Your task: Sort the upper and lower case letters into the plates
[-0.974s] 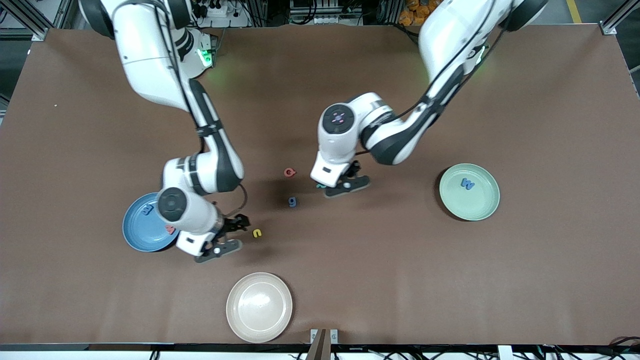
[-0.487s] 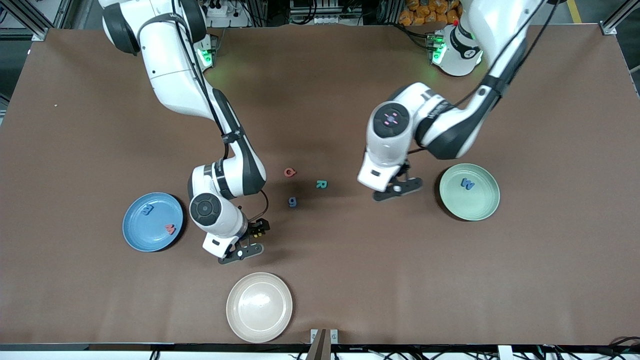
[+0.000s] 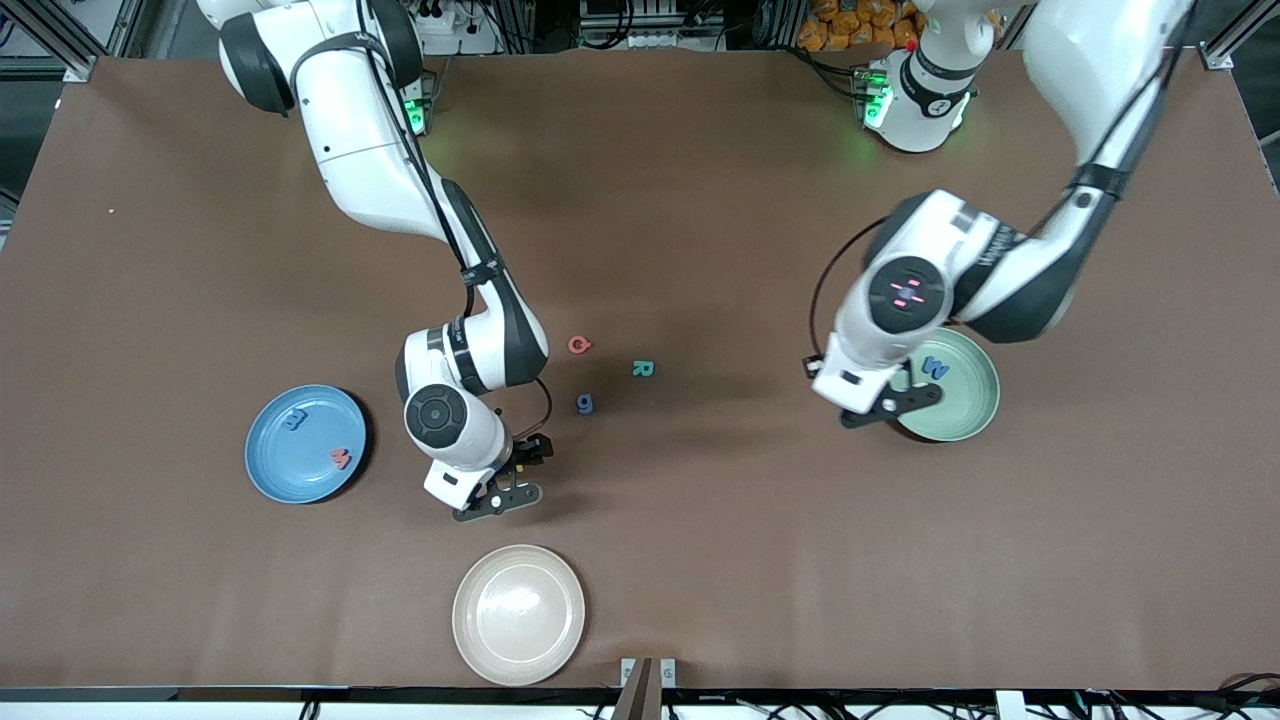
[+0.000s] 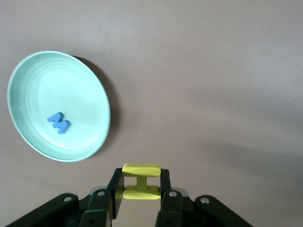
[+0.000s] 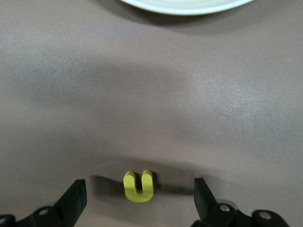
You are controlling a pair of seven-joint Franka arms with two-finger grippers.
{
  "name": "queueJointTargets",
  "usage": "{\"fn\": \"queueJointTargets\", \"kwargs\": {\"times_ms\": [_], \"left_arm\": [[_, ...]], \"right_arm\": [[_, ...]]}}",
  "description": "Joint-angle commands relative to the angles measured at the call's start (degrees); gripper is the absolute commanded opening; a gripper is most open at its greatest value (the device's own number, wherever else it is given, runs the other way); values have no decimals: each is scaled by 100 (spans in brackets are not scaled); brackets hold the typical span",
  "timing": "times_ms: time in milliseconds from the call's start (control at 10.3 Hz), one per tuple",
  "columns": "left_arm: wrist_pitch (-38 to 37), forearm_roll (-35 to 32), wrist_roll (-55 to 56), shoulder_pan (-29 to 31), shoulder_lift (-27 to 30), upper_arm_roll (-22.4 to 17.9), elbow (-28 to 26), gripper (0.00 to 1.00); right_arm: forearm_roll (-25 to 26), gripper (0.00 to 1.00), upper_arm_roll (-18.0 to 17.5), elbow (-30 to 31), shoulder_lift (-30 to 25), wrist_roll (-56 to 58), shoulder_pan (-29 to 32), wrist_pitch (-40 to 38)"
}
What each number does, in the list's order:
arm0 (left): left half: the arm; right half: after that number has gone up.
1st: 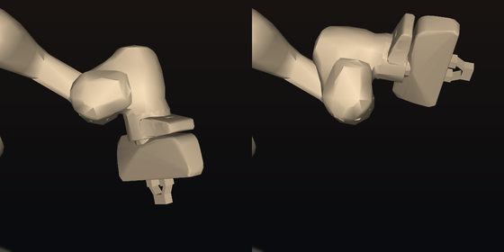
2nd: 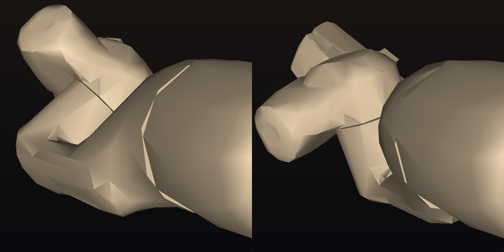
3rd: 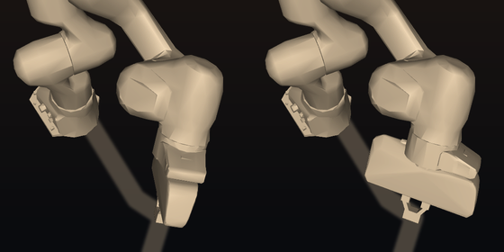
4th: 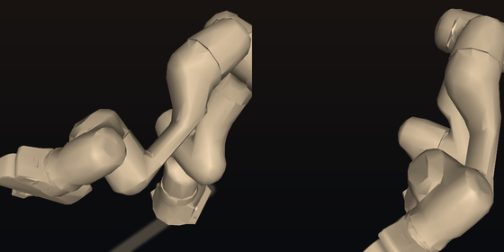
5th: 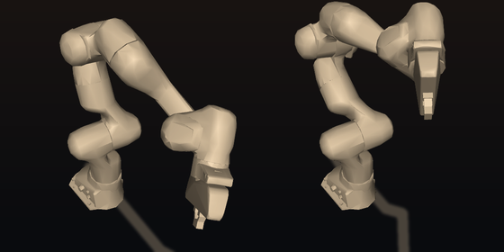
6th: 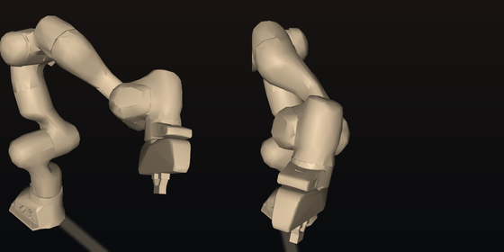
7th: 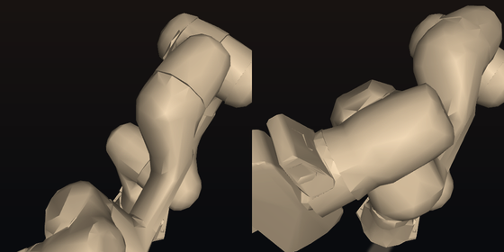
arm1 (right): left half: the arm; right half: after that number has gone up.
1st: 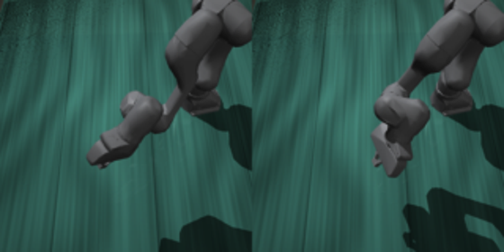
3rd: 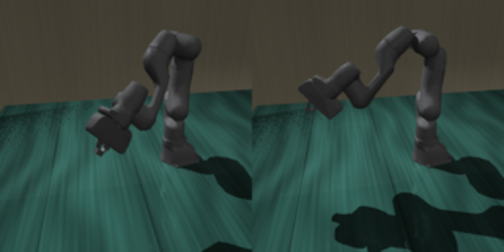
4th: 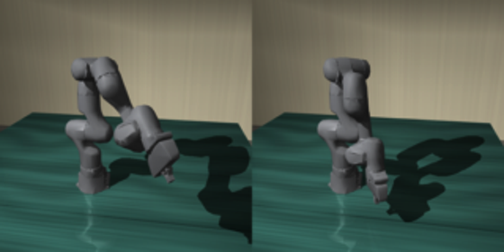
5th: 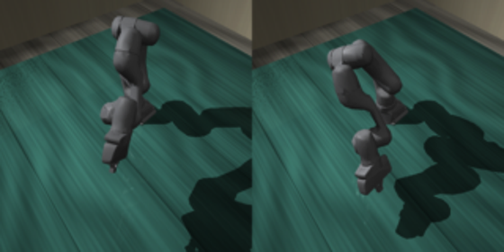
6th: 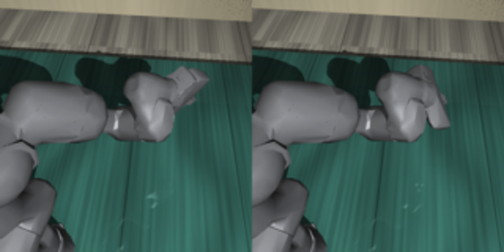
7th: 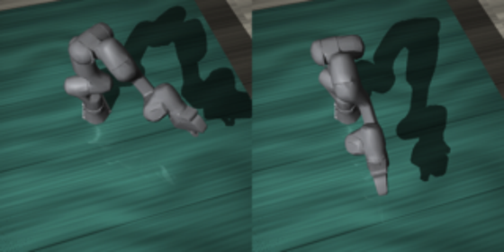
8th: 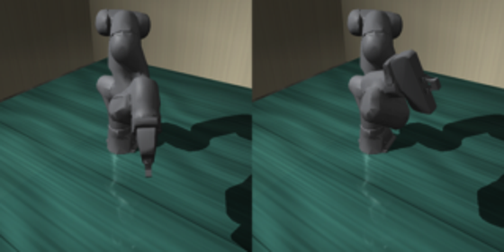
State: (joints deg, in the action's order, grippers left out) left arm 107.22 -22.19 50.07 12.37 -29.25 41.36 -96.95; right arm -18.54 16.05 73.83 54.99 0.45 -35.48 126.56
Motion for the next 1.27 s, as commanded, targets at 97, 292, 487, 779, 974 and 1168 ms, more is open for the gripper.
{"fn": "queueJointTargets", "kwargs": {"times_ms": [97, 292, 487, 779, 974, 1168], "left_arm": [[-70, 13, -558, 678, 156, 223, -359, 0], [-70, 13, -927, 1028, 104, 223, -464, 0], [-52, 4, -1122, 1258, -28, 223, -517, 0], [-8, -5, -1411, 1565, -265, 214, -517, 0], [18, -31, -1421, 1619, -414, 214, -526, 0], [18, -49, -1421, 1645, -564, 188, -526, 0]], "right_arm": [[202, 14, 3, -176, 109, 68, 23, -35], [202, 0, 3, -167, 109, 69, 14, -27], [211, 0, 3, -167, 100, 78, 14, -27], [220, 0, 12, -159, 22, 209, 32, -53], [202, 0, 12, 7, -171, 323, 137, -53], [202, 0, 65, 104, -426, 446, 251, -123]]}}
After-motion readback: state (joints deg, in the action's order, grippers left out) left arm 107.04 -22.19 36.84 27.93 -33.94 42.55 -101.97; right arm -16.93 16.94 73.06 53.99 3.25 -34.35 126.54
